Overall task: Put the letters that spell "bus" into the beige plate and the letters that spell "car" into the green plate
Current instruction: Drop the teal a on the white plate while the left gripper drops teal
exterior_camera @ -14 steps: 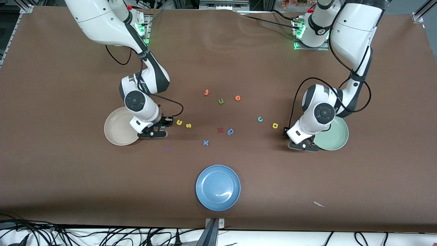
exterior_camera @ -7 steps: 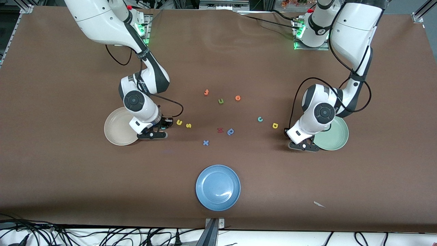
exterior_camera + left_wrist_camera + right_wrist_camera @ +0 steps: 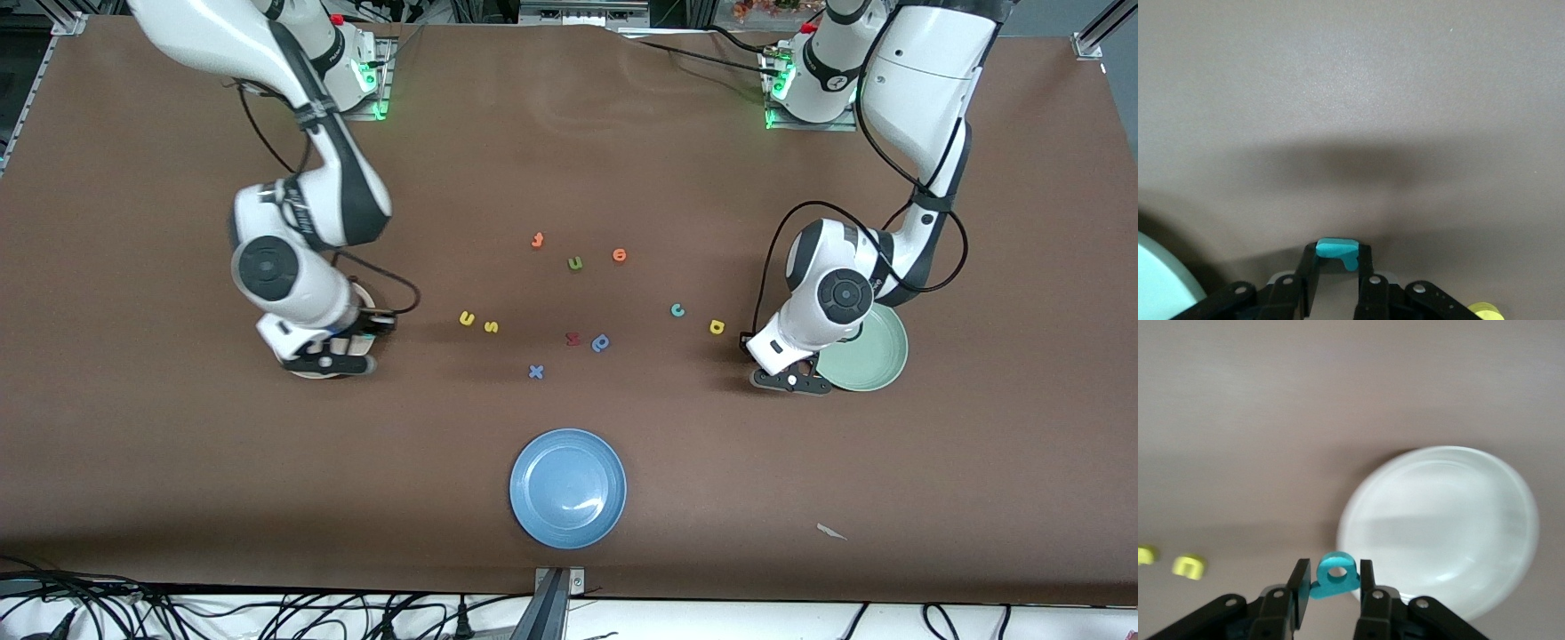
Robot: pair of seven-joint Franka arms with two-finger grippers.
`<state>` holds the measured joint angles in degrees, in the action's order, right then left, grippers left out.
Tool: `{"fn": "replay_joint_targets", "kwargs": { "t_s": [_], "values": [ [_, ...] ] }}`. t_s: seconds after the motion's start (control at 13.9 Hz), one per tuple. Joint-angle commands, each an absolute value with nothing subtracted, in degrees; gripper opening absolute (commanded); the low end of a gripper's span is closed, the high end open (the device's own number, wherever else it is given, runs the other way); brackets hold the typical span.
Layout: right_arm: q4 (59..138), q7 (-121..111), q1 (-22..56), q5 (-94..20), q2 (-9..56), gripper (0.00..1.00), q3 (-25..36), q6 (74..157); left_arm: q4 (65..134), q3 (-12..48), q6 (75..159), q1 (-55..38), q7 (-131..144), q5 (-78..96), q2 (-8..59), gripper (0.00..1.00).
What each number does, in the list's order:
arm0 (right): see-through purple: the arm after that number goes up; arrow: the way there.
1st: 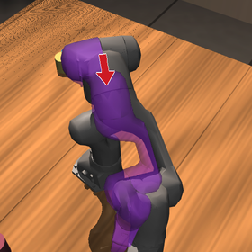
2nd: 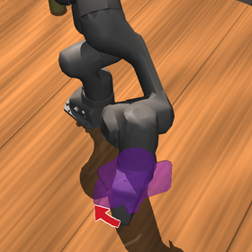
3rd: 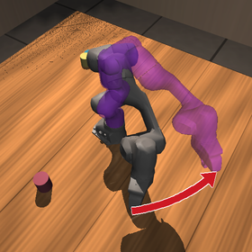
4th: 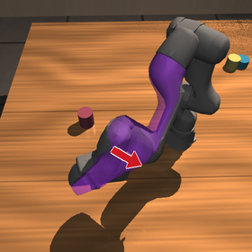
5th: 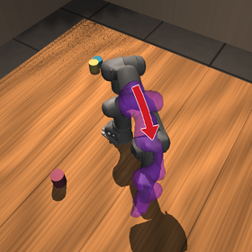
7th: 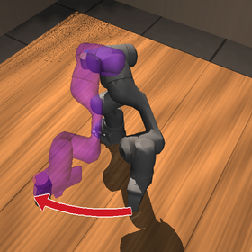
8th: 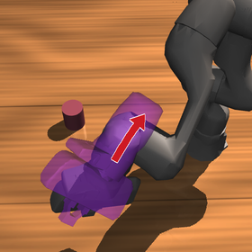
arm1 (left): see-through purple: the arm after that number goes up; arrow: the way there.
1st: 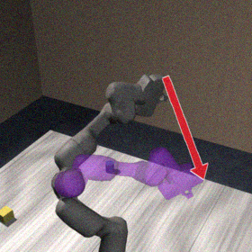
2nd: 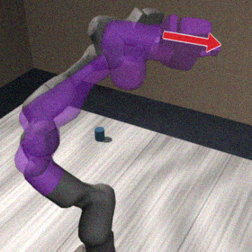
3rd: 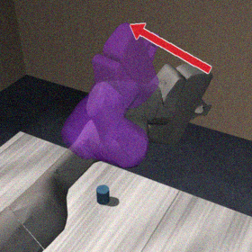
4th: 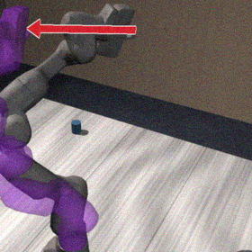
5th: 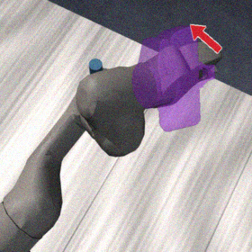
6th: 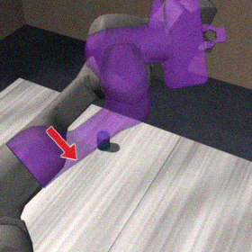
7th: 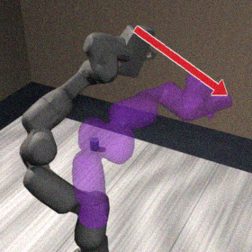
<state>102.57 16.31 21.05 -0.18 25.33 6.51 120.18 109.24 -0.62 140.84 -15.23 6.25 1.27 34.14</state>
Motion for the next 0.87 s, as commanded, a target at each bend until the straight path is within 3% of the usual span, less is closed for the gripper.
{"fn": "replay_joint_targets", "kwargs": {
  "t_s": [0.0, 0.51, 0.65, 0.72, 0.79],
  "values": [
    [103.4, 9.3, 20.9, -0.4, 25.7, 0.18, 11.1, 118.7, 109.2, -1.2, 137.2, -14.6, 5.7, 0.4, 31.4, 0.22],
    [103.9, -0.7, 15.8, -1.0, 31.8, 0.19, 12.2, 120.9, 109.5, -1.1, 128.4, -7.7, -5.3, -2.4, 25.4, 0.22],
    [103.9, -0.6, 15.6, -1.0, 32.3, 0.24, 12.1, 121.0, 109.6, -1.1, 126.7, -6.7, -6.8, -2.4, 24.9, 0.24],
    [103.8, -0.6, 15.7, -1.0, 32.3, 0.43, 12.1, 120.9, 109.9, -1.2, 126.7, -6.5, -7.1, -2.4, 25.0, 0.27],
    [103.7, -0.5, 15.7, -1.0, 32.2, 0.82, 12.1, 120.9, 110.3, -1.1, 126.7, -6.2, -7.1, -2.4, 25.3, 0.35]
  ]
}}
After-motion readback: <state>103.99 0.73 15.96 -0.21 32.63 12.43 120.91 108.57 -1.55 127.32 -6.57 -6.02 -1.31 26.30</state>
